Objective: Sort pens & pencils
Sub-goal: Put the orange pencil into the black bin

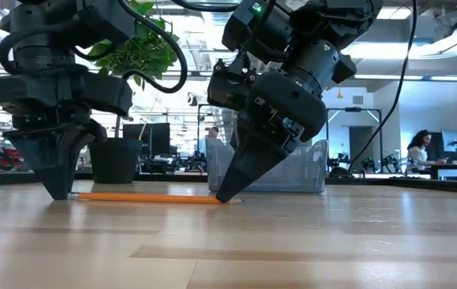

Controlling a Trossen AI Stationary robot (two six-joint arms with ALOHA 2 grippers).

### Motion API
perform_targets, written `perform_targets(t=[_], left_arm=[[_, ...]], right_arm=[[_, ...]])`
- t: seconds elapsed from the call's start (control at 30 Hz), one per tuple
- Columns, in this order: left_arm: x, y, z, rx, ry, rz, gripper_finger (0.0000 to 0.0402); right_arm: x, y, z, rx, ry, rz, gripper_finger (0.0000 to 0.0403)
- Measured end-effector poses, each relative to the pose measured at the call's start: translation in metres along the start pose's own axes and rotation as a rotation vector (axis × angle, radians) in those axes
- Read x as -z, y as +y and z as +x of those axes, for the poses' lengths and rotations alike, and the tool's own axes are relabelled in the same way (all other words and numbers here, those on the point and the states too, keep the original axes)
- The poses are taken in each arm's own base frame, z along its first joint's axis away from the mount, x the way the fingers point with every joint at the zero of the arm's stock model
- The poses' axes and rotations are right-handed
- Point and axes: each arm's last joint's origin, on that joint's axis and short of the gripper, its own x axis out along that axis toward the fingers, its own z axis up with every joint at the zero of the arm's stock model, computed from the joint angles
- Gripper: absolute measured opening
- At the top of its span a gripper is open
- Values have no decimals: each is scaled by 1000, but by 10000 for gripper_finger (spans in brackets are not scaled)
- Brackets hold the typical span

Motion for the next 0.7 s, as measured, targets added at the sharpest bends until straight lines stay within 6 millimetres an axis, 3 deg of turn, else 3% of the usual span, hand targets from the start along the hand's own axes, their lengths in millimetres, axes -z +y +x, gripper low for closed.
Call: perform_targets(t=[0.7], left_arm=[[-2, 0, 1, -34, -41, 68, 26]], right_arm=[[-3, -8, 0, -3, -38, -15, 29]])
